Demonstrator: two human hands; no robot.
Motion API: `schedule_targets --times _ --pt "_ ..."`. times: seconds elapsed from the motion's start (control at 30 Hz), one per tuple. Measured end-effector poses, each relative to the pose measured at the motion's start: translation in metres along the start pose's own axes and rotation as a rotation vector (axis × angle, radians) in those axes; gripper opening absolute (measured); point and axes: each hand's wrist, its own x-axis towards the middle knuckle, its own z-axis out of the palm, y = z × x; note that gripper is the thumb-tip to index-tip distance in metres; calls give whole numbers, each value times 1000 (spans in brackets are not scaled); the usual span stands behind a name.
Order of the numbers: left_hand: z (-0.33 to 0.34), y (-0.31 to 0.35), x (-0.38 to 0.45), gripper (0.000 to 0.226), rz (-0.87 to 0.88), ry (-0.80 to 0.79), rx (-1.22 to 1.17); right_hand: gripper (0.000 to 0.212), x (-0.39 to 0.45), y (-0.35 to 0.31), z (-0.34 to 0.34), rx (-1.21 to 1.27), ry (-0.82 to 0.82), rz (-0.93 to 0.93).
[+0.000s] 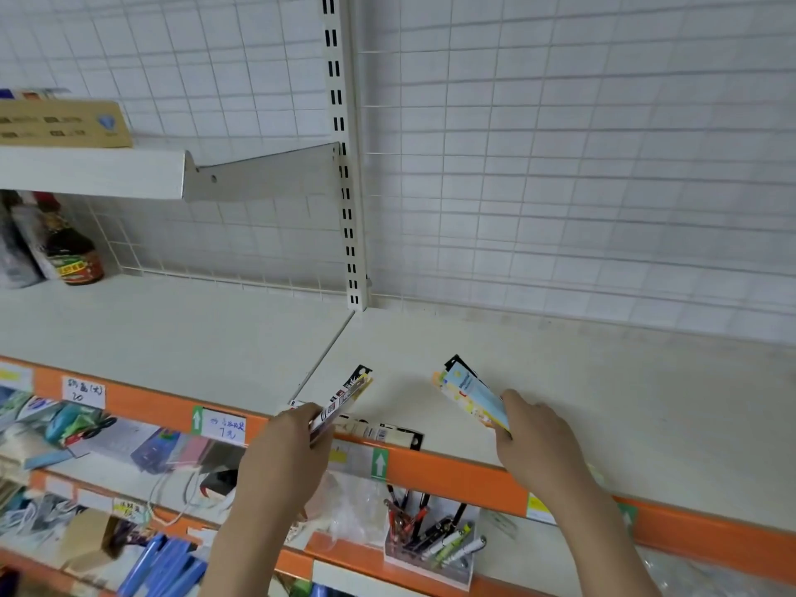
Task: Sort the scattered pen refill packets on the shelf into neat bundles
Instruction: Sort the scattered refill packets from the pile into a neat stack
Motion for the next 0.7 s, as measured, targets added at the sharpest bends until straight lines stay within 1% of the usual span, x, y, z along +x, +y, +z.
schedule_targets --times 0.07,0.13,0.17,0.23,0.33,0.43,0.47,0.57,0.7 --pt "0 -1 7 14 27 -2 19 13 1 -1 -1 32 -4 16" --pt "-1 -1 18 17 70 -58 71 11 1 -3 -1 34 -5 27" --pt "-1 -1 24 22 89 -112 105 9 0 -3 -1 29 -6 27" --pt "0 0 33 36 92 -244 159 17 0 -4 1 18 -15 21" --pt "5 -2 40 39 81 -399 185 22 0 -4 4 11 -27 16" --pt "8 -4 43 28 97 -455 190 22 3 -3 6 45 -1 18" --pt "8 -5 44 25 102 -467 193 25 4 -3 7 65 10 16" --pt "6 -6 48 30 112 -491 209 41 8 -2 11 126 14 15" --pt "4 -12 50 34 107 -546 154 37 12 -1 15 93 -12 21"
